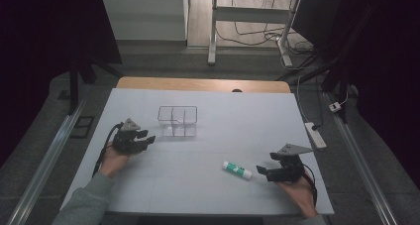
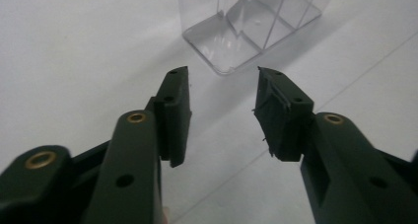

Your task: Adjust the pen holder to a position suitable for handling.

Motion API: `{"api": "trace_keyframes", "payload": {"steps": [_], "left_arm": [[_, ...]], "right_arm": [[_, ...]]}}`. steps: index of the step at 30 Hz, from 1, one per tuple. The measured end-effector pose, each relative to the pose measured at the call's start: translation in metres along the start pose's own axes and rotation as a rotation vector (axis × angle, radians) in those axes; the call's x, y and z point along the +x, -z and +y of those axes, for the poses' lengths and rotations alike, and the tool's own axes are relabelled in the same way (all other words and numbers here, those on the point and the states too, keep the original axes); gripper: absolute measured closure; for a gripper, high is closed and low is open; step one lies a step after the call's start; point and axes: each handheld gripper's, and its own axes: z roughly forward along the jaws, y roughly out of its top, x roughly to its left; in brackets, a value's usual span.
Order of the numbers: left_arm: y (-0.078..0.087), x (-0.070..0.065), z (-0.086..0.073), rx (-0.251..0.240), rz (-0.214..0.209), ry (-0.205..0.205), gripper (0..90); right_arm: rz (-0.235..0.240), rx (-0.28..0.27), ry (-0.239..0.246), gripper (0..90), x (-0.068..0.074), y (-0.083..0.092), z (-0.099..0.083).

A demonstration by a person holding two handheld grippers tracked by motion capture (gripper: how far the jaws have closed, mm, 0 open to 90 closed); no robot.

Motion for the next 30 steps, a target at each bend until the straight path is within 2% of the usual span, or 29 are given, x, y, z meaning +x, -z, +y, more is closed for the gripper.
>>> {"api": "trace_keyframes", "payload": {"steps": [6, 9, 11, 12, 13, 30], "left_arm": [[-0.006, 0.007, 0.007, -0.015, 0.02, 0.015, 70.9], [-0.011, 0.01, 0.01, -0.016, 0.044, 0.028, 79.4], [-0.014, 0.012, 0.013, -0.007, 0.046, 0.031, 82.2], [-0.015, 0.013, 0.014, -0.007, 0.049, 0.032, 87.4], [-0.016, 0.014, 0.016, -0.011, 0.048, 0.038, 88.8], [-0.039, 0.028, 0.035, -0.005, 0.014, 0.066, 89.1]], "right_arm": [[-0.003, 0.006, 0.002, 20.0, 0.0, 0.0, 0.0], [-0.003, 0.008, 0.0, 19.9, 0.0, -0.001, 0.0], [-0.003, 0.011, 0.001, 19.9, 0.0, -0.001, 0.0], [-0.006, 0.014, 0.005, 20.0, 0.0, -0.001, 0.0], [-0.006, 0.014, 0.006, 20.0, 0.0, -0.001, 0.0], [-0.008, 0.011, 0.003, 19.9, 0.0, -0.001, -0.001]]}}
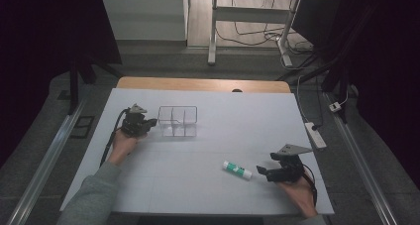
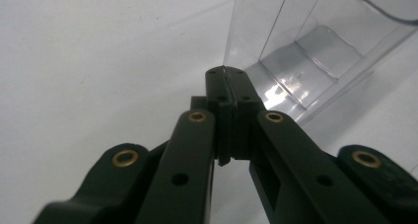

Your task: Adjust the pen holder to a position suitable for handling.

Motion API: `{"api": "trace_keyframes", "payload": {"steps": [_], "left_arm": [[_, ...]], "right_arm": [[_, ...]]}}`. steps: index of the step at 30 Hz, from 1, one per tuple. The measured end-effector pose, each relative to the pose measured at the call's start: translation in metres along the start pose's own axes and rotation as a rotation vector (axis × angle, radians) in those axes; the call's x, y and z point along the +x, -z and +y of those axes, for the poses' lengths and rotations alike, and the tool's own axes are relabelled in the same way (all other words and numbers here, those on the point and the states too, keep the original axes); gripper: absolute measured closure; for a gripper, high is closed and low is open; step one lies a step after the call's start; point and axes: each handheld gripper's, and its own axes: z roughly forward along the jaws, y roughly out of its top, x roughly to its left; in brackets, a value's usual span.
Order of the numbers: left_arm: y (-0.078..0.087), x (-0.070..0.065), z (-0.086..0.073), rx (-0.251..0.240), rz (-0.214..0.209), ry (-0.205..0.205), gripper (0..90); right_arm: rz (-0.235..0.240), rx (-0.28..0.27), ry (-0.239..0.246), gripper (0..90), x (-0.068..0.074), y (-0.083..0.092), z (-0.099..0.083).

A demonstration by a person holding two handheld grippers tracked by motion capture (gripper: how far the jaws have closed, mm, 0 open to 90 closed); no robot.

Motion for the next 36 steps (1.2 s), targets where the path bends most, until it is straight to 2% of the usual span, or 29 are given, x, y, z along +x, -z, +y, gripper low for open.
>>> {"api": "trace_keyframes", "payload": {"steps": [19, 28, 36], "left_arm": [[-0.016, -0.002, 0.002, 0.018, -0.029, -0.002, 89.2], [-0.017, -0.001, 0.002, 0.018, -0.024, 0.009, 89.2], [-0.021, -0.005, 0.005, 0.019, -0.04, 0.009, 89.2]], "right_arm": [[-0.004, 0.002, -0.004, 20.0, 0.0, 0.0, 0.0], [-0.004, 0.003, -0.003, 20.1, 0.0, 0.0, 0.0], [-0.005, 0.005, -0.003, 20.1, -0.001, 0.0, 0.0]]}}
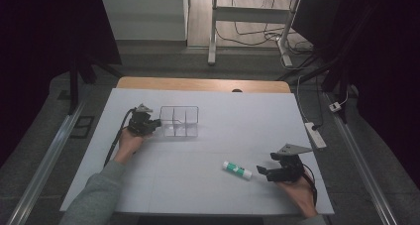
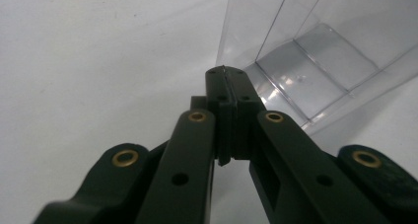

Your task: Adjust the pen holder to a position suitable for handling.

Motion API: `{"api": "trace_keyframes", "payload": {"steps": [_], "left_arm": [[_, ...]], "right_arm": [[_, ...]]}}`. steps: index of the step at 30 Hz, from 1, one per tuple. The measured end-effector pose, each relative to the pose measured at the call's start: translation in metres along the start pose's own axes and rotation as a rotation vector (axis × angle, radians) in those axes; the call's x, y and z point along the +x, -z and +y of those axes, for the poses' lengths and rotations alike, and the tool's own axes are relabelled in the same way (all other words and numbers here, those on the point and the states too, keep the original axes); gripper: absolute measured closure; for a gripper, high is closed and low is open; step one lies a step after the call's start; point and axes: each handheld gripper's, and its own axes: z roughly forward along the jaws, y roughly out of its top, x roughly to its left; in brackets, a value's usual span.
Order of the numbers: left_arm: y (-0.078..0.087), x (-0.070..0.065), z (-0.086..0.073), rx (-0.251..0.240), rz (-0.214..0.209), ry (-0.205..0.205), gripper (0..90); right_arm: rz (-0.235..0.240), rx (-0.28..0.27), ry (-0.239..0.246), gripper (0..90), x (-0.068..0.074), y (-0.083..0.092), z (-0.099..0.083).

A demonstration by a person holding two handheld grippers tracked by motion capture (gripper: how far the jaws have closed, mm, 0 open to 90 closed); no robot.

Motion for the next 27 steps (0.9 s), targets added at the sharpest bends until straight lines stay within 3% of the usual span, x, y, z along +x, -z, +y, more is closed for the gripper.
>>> {"api": "trace_keyframes", "payload": {"steps": [17, 27], "left_arm": [[-0.014, -0.027, 0.012, 0.012, -0.043, -0.071, 89.1], [-0.025, -0.041, 0.021, 0.015, -0.067, -0.092, 89.1]], "right_arm": [[0.0, 0.002, -0.002, 20.1, 0.0, 0.0, 0.0], [0.0, 0.003, -0.002, 20.1, 0.0, 0.0, 0.0]]}}
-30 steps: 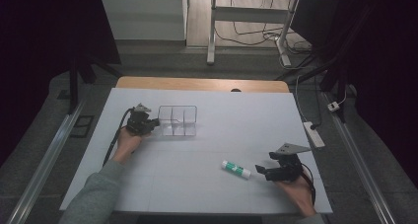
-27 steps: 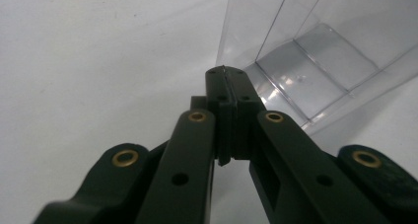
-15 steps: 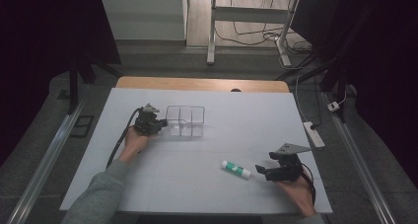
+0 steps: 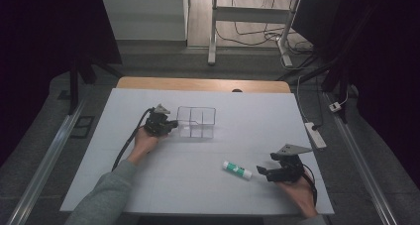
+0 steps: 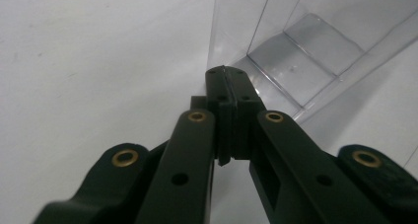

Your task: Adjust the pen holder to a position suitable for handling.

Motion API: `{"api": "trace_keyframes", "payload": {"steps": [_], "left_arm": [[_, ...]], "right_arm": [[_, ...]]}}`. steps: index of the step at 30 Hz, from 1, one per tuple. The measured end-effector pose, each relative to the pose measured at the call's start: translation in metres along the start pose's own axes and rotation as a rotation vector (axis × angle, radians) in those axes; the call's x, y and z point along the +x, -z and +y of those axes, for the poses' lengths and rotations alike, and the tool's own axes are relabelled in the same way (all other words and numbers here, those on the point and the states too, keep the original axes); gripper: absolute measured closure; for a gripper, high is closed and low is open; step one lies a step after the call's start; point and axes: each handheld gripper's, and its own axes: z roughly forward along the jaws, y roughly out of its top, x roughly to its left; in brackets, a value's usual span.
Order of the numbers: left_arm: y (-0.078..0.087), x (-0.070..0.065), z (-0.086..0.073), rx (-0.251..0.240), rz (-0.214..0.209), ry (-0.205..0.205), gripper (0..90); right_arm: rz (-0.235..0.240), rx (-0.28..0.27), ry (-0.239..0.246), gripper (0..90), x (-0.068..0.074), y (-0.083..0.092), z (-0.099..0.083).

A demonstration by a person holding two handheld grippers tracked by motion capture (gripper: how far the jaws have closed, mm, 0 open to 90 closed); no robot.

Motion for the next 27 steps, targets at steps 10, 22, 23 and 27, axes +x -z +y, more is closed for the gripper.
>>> {"api": "trace_keyframes", "payload": {"steps": [10, 22, 23, 27], "left_arm": [[-0.007, -0.014, 0.007, 0.002, -0.03, -0.027, 89.1], [-0.012, -0.023, 0.01, 0.009, -0.043, -0.048, 89.1], [-0.012, -0.023, 0.01, 0.009, -0.045, -0.045, 89.1], [-0.014, -0.024, 0.011, 0.012, -0.052, -0.046, 89.1]], "right_arm": [[0.002, 0.005, 0.001, 20.1, 0.0, -0.001, 0.0], [0.002, 0.011, 0.003, 20.2, 0.0, -0.001, 0.0], [0.004, 0.011, 0.001, 20.2, 0.0, -0.001, 0.0], [0.002, 0.012, 0.003, 20.2, 0.0, -0.002, -0.001]]}}
